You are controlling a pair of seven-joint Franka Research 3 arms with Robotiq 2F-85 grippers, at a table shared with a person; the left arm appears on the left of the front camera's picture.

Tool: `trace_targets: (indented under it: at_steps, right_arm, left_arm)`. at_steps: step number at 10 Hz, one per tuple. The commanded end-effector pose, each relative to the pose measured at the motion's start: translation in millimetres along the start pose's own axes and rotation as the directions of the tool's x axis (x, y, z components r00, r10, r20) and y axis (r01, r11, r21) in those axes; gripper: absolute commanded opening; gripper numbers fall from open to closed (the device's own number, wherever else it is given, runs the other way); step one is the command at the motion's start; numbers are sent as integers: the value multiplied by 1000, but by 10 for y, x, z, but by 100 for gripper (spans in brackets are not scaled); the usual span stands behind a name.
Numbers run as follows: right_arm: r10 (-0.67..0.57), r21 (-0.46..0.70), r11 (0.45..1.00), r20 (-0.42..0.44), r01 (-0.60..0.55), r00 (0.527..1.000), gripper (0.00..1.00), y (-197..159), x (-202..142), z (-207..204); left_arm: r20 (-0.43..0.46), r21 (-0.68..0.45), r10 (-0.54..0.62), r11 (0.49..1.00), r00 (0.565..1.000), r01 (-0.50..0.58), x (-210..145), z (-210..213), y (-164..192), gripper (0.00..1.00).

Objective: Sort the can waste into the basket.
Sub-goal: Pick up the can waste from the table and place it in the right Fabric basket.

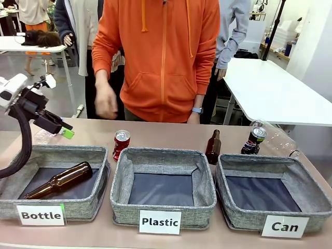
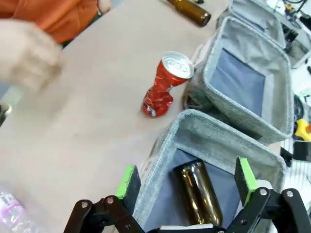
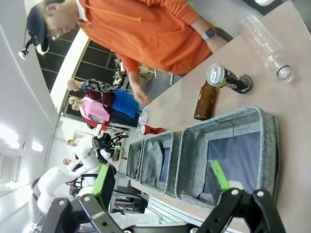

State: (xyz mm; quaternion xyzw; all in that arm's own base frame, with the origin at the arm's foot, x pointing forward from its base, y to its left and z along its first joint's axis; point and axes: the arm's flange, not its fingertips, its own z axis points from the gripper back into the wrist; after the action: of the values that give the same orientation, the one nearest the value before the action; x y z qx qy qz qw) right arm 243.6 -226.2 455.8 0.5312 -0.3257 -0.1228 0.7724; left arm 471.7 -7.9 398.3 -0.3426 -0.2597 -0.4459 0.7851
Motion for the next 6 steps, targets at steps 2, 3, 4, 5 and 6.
trace_targets:
  at_steps: [2, 3, 4, 5, 6]
  right_arm:
    - [27, 22, 999, 16, -28, 999, 100, -1, 24, 5]
    - [27, 22, 999, 16, -28, 999, 100, -1, 24, 5]
    - [27, 22, 999, 16, -28, 999, 100, -1, 24, 5]
    - [27, 22, 999, 16, -28, 999, 100, -1, 24, 5]
    - [27, 22, 999, 16, -28, 999, 100, -1, 24, 5]
  left_arm:
    - [154, -187, -56, 979, 986, 85, -546, 1147, -160, 100]
    - [236, -161, -61, 982, 970, 101, -827, 1506, -339, 100]
    - [296, -104, -58, 990, 954, 92, -1099, 1764, -493, 100]
    - [333, -75, -29, 996, 942, 57, -1365, 1926, -580, 100]
    - [371, -4, 12, 1000, 929, -12, -1655, 2018, -588, 100]
